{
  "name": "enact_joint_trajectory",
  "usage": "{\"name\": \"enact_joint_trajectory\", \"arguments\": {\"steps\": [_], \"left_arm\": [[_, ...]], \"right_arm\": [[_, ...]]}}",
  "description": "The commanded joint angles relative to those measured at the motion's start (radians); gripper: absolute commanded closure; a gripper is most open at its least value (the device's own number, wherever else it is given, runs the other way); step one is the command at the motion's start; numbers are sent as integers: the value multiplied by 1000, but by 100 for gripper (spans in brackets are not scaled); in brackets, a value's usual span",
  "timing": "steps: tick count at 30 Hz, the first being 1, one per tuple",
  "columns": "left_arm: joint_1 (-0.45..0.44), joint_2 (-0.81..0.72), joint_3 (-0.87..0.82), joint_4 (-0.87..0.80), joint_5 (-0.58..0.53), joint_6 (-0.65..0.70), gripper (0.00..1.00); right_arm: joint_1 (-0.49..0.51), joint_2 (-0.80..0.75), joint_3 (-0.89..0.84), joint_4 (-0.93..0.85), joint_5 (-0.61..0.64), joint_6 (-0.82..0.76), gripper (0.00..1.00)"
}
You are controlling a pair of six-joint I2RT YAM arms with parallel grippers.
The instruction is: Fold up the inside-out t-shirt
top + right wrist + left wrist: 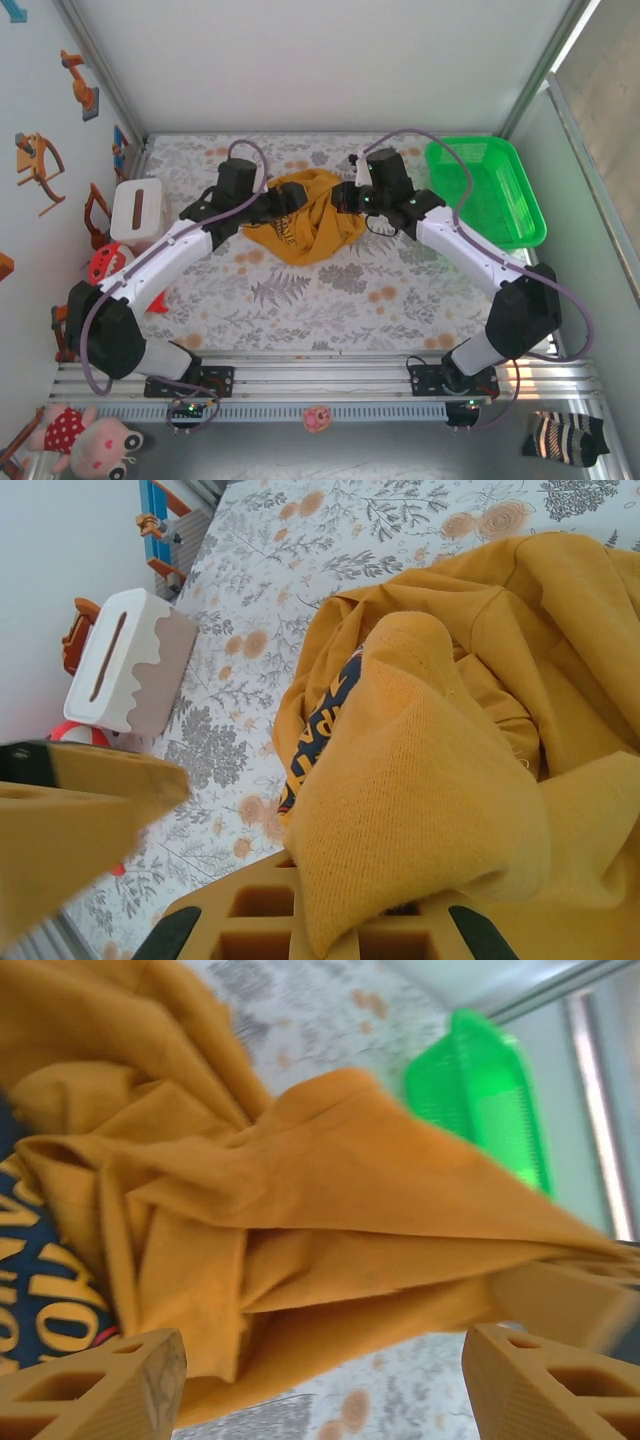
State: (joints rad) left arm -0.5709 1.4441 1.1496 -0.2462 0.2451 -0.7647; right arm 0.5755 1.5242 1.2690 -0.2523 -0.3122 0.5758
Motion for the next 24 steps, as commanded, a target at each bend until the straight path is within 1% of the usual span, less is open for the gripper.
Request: {"name": "enact_joint_trajectory", "arguments": {"steps": [1,5,9,13,15,17,19,22,24], "left_arm": [[-27,74,55,-139,-157,-10,28],[-39,135,75,-145,-159,-4,31],[-48,189,106,-125,-150,8,31],[-60,288,157,-143,-135,14,31],[-68,337,176,-169,-161,13,34],[-68,378,190,-199,-185,14,41],[-65,410,210,-225,-206,28,51],[-49,433,254,-268,-216,67,71],[-32,402,266,-258,-195,106,84]], "right_arm": [[-5,-6,-16,48,-12,26,100],[-5,-25,-26,58,-5,38,100],[-5,-30,-26,60,-13,43,100],[-5,-27,-27,78,-30,63,100],[-5,-31,-18,79,-36,67,100],[-9,-46,-6,78,-39,71,100],[-21,-72,2,78,-38,80,100],[-52,-120,3,78,-22,99,100],[-73,-145,-11,58,9,104,100]]}}
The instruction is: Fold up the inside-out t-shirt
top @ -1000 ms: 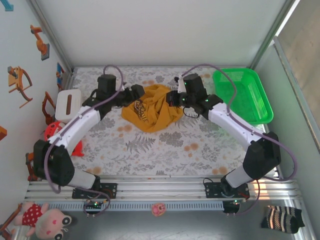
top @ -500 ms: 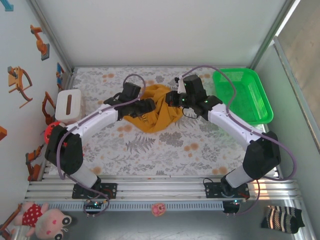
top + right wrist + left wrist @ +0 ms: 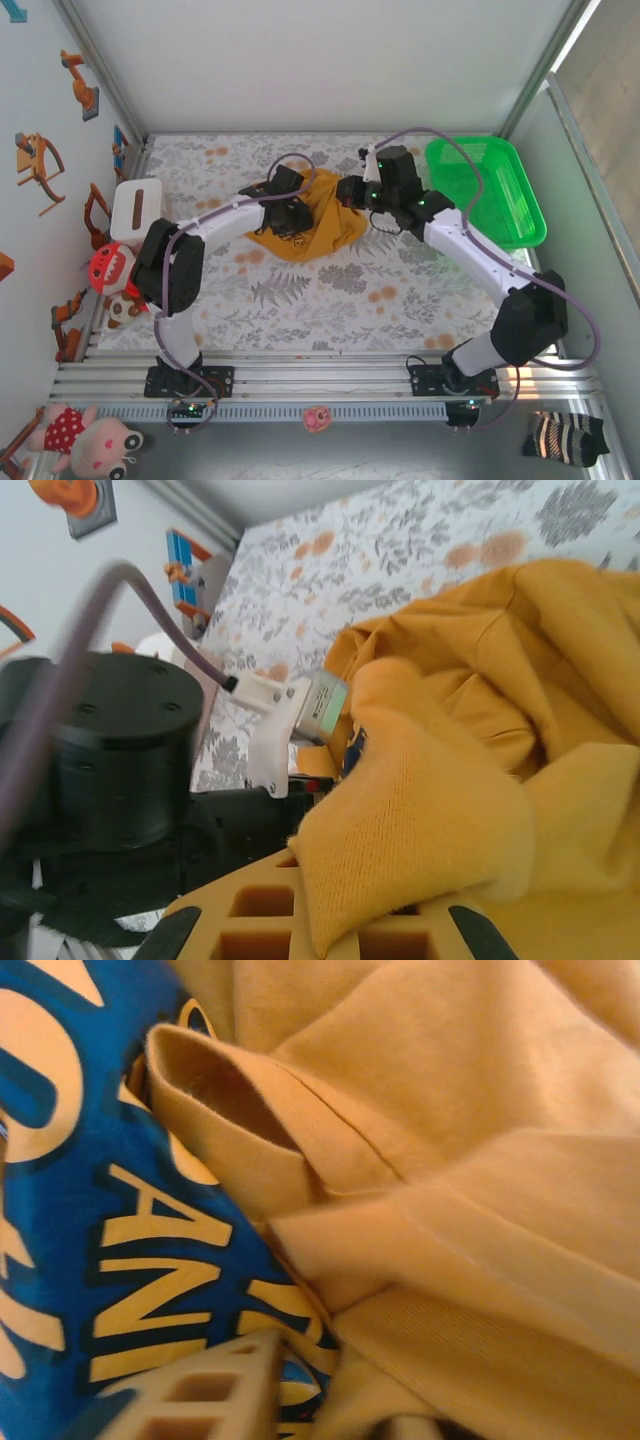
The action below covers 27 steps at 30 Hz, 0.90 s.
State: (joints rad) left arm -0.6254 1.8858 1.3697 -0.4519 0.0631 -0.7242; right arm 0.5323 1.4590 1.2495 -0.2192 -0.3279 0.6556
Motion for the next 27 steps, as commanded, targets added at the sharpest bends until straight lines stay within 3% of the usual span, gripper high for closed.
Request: {"name": "enact_joint_trajectory", "arguments": {"steps": [1,5,8,12,14,15,16,17,18,21,27], "left_arm": [[33,-65,43,-38,3,85,88],[86,-192,19,99,251,141,100],[114,-264,-1,189,499,168,100],[134,-319,-63,324,720,145,100],[148,-327,-100,433,829,107,100],[153,-330,-118,482,855,84,100],[161,-334,-137,529,871,58,100],[169,-338,-150,557,885,42,100],[176,-339,-157,569,890,41,100],[195,-335,-171,586,900,41,100],[226,-294,-190,684,932,-33,100]], "right_arm": [[-37,-83,-2,17,39,25,100],[-48,-41,-70,0,122,49,100],[-47,30,-120,47,166,90,100],[-47,148,-140,106,247,138,100],[-49,228,-92,103,227,128,100],[-49,254,-64,92,200,121,93],[-49,270,-39,85,159,108,77],[-48,265,-31,75,136,100,68],[-47,243,-34,65,129,97,64],[-47,125,-76,20,144,81,54],[-39,-97,-116,-60,91,66,48]]}}
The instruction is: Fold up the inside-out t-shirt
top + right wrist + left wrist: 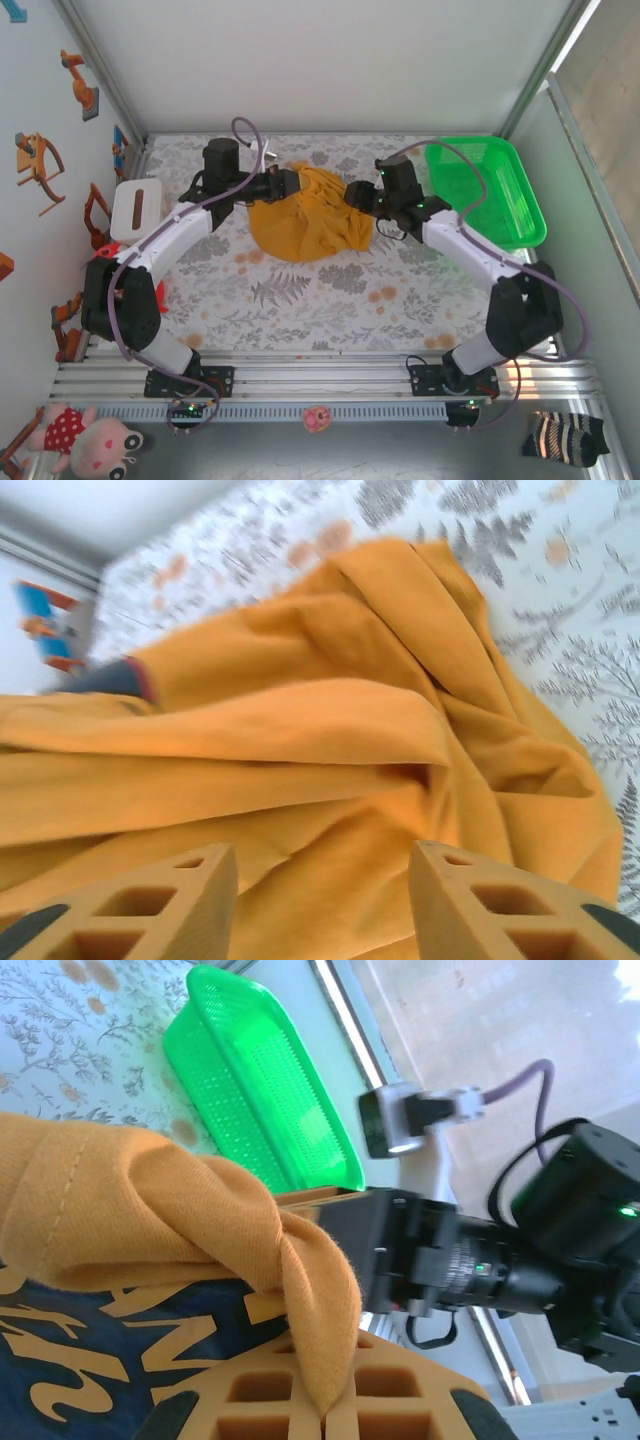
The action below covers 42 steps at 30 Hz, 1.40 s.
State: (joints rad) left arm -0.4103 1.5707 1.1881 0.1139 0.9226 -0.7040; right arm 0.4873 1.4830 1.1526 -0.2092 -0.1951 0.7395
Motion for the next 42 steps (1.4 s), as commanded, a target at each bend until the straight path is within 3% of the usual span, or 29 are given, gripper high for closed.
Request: {"name": "enact_joint_trajectory", "arguments": {"steps": [1,11,17,19,20,22,23,31,32,37,42], "left_arm": [[12,23,-8,119,73,-53,100],[20,30,13,87,79,-39,100],[20,22,8,77,79,-35,100],[19,22,1,78,75,-35,100],[19,20,-1,78,71,-34,100],[22,25,-5,78,70,-33,100],[24,30,-8,81,70,-32,100],[117,94,-77,226,67,-123,100],[124,106,-73,229,67,-126,97],[133,146,-34,151,14,-88,41],[109,-2,-99,41,-199,-6,32]], "right_arm": [[14,-141,-15,-67,-56,-25,48],[94,-22,90,36,-138,15,45],[104,79,117,111,-154,45,51],[104,116,142,124,-173,52,57],[105,133,155,121,-179,52,65],[103,150,173,117,-190,46,93],[103,150,179,110,-193,39,100],[73,-31,139,64,-204,17,100],[73,-54,139,59,-204,18,100],[74,-128,119,99,-226,57,100],[71,-112,94,150,-232,69,100]]}}
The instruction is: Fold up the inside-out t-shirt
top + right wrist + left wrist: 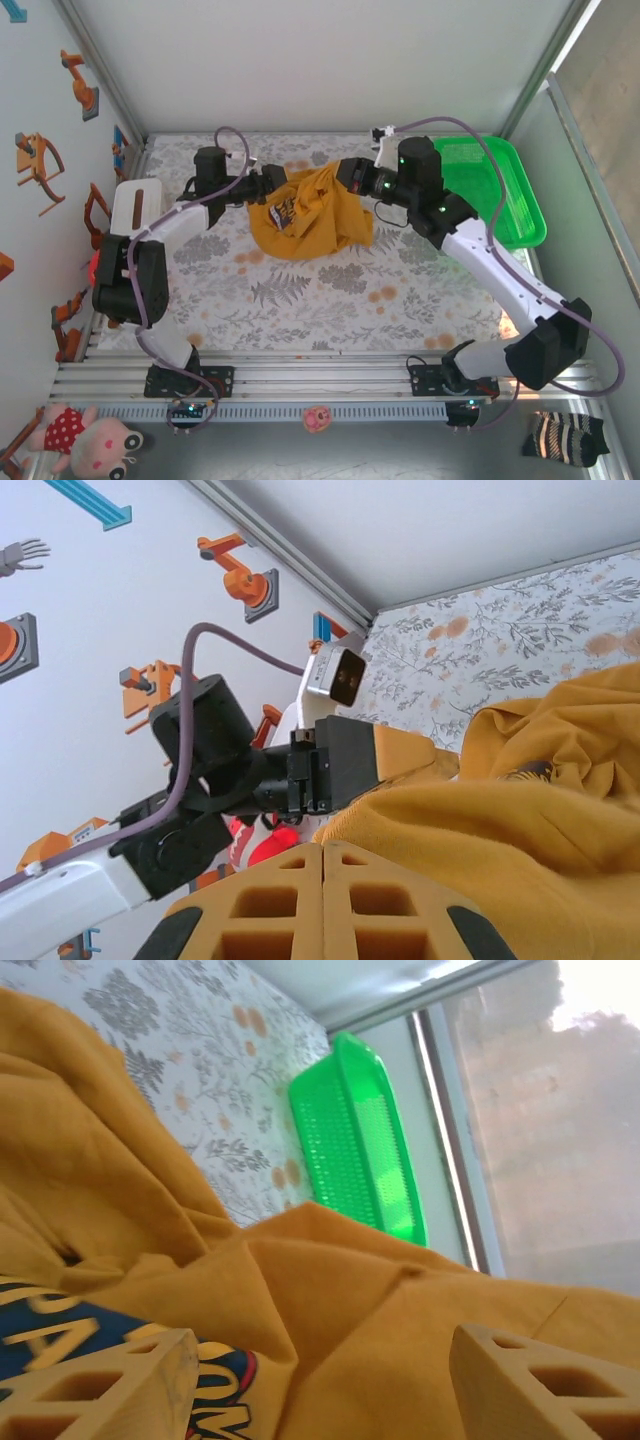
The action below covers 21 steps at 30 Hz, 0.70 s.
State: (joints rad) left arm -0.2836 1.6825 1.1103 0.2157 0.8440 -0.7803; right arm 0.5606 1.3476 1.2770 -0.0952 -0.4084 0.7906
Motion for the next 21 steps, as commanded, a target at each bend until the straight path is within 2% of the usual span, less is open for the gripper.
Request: {"name": "enact_joint_trajectory", "arguments": {"steps": [1,3,7,11,14,21], "left_arm": [[-33,-160,-40,-93,-169,92,31],[-70,-239,-72,-149,-257,130,30],[-213,-411,-149,-242,-545,200,29],[-330,-463,-193,-260,-731,219,30],[-371,-430,-187,-256,-770,232,33],[-385,-272,-87,-252,-740,277,38]], "right_arm": [[-2,32,-34,44,-22,20,100],[-2,46,-35,46,-22,24,100],[-2,72,-39,50,-9,34,100],[-2,91,-39,55,-5,43,100],[-2,96,-39,57,-4,47,100],[-2,95,-40,58,-3,54,100]]}}
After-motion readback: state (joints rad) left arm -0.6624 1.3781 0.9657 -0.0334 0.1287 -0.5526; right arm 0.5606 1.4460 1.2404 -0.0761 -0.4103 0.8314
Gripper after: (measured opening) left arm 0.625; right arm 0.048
